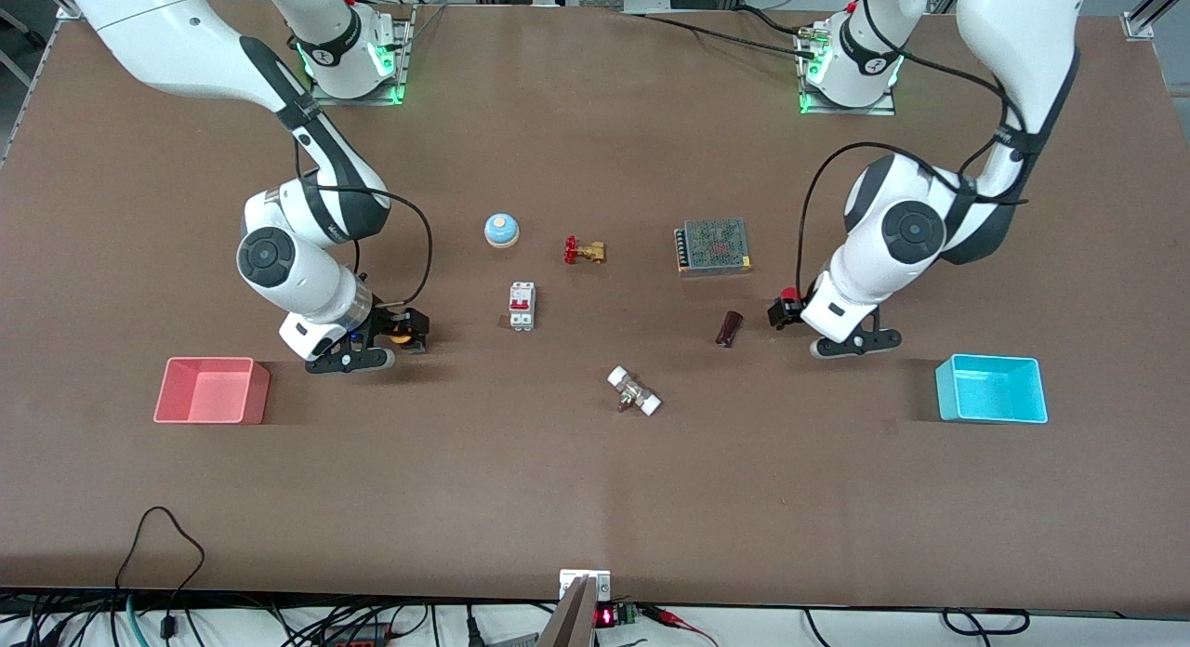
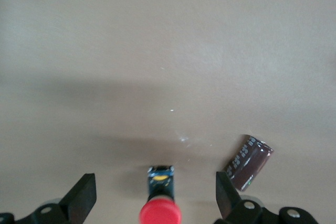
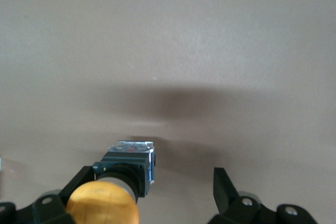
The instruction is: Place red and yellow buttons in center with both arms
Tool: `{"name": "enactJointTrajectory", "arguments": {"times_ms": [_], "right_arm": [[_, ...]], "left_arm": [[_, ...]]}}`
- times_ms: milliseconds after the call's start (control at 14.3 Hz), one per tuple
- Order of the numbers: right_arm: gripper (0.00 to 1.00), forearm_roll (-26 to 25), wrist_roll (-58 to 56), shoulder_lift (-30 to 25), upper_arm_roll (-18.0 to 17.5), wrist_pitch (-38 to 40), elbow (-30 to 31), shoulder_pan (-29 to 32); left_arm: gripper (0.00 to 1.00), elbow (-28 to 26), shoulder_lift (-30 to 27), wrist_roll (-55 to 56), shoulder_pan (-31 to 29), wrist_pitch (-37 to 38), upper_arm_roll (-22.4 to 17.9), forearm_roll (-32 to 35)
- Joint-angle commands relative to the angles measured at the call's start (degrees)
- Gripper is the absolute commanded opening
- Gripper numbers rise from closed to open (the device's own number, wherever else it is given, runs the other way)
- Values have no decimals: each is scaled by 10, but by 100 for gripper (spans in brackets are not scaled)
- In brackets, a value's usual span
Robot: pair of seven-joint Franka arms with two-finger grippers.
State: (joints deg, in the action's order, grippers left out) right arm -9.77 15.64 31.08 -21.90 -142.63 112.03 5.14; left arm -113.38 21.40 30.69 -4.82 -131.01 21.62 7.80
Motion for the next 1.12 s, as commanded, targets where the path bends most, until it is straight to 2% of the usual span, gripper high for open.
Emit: {"name": "enactJointTrajectory", "arguments": {"times_ms": [0, 210, 630, 840, 1050], "right_arm": [[100, -6, 4, 5, -2, 1, 7, 5], [100, -4, 14, 7, -2, -5, 7, 6], [100, -5, 13, 21, -2, -17, 7, 6], [100, -5, 13, 24, -2, -20, 7, 5], [100, -5, 14, 28, -2, -30, 7, 3]], "left_arm": [[100, 120, -4, -46, -2, 157, -4, 0], [100, 220, 0, -122, -16, 257, -5, 0], [100, 350, -7, -273, -64, 431, -3, -1], [100, 362, -29, -292, -76, 457, -2, -1], [100, 351, -58, -337, -90, 451, -7, -13]]}}
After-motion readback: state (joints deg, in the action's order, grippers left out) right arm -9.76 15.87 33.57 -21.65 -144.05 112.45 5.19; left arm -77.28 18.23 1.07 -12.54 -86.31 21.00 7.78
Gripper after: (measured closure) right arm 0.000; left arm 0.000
